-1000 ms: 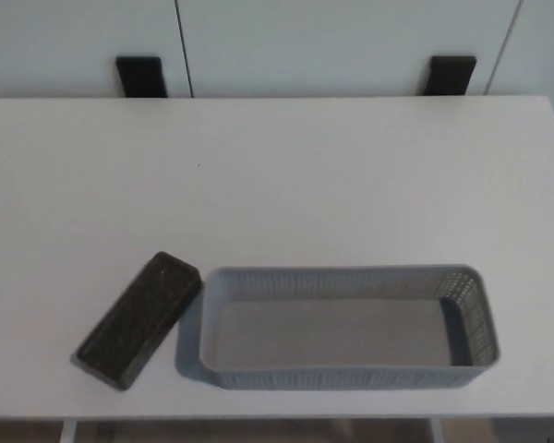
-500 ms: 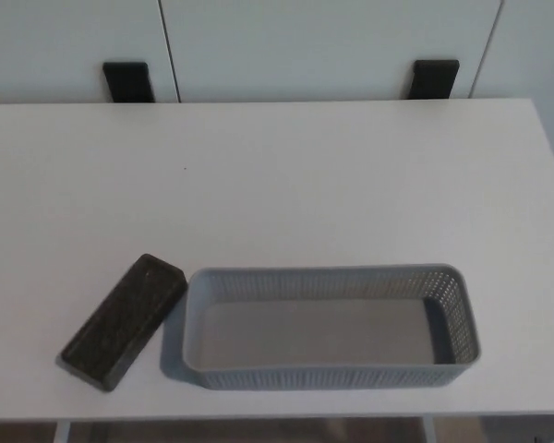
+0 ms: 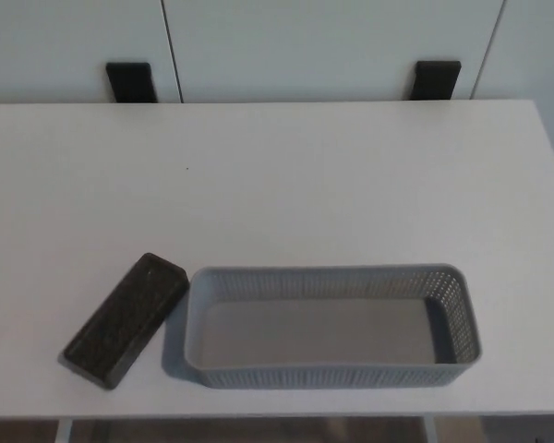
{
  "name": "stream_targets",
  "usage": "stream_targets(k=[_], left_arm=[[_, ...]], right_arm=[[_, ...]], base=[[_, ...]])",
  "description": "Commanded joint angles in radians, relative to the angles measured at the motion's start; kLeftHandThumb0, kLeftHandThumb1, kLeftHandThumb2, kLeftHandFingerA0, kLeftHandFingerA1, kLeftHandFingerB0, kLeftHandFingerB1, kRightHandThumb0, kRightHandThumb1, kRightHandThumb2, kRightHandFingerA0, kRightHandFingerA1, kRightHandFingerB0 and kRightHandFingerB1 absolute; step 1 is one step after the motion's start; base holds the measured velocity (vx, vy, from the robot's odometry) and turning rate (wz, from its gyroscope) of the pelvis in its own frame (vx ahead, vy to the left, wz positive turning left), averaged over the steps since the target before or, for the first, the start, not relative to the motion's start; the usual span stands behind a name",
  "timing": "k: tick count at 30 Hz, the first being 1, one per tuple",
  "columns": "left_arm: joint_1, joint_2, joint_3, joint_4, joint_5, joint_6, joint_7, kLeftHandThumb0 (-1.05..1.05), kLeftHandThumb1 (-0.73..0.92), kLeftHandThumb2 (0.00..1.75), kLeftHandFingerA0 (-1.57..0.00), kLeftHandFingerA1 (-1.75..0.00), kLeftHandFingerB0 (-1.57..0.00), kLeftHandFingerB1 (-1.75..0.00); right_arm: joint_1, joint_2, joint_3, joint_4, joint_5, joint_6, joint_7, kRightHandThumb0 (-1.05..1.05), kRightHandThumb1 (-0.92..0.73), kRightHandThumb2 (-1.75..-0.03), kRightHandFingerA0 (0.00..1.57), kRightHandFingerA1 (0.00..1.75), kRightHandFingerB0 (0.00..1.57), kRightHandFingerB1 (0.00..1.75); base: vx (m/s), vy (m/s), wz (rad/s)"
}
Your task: The robot walks towards a desk on which an eraser is kept on the left hand side and a container is kept on the right hand side. The robot picks up the eraser using its left hand and places it in the container.
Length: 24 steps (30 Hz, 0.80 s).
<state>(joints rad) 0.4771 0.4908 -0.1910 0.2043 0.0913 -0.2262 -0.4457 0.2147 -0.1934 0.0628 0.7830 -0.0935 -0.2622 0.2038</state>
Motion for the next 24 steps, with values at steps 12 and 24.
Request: stream_targets(k=[12,24], left_arm=[[0.197,0.452,0.135,-0.88,-0.69,-0.047,-0.56,-0.85,0.66,0.61,-0.34,-0.32,-0.33,-0.31],[0.279,0.212,0.471,-1.021,-1.272,-0.049,-0.381,-0.74,0.46,0.82,-0.48,-0.5,-0.38,-0.44]], right_arm=[[-0.017,-0.038,0.025,-0.021,-0.048,-0.002,-0.019,-0.39,-0.59,-0.57,0.58,0.54,0.35,0.43],[-0.019,-0.053,0.03,-0.039,-0.065,-0.012,-0.022,-0.43,-0.59,-0.57,0.6,0.55,0.36,0.43]], base=[[0.0,0.0,0.0],[0.0,0.0,0.0]])
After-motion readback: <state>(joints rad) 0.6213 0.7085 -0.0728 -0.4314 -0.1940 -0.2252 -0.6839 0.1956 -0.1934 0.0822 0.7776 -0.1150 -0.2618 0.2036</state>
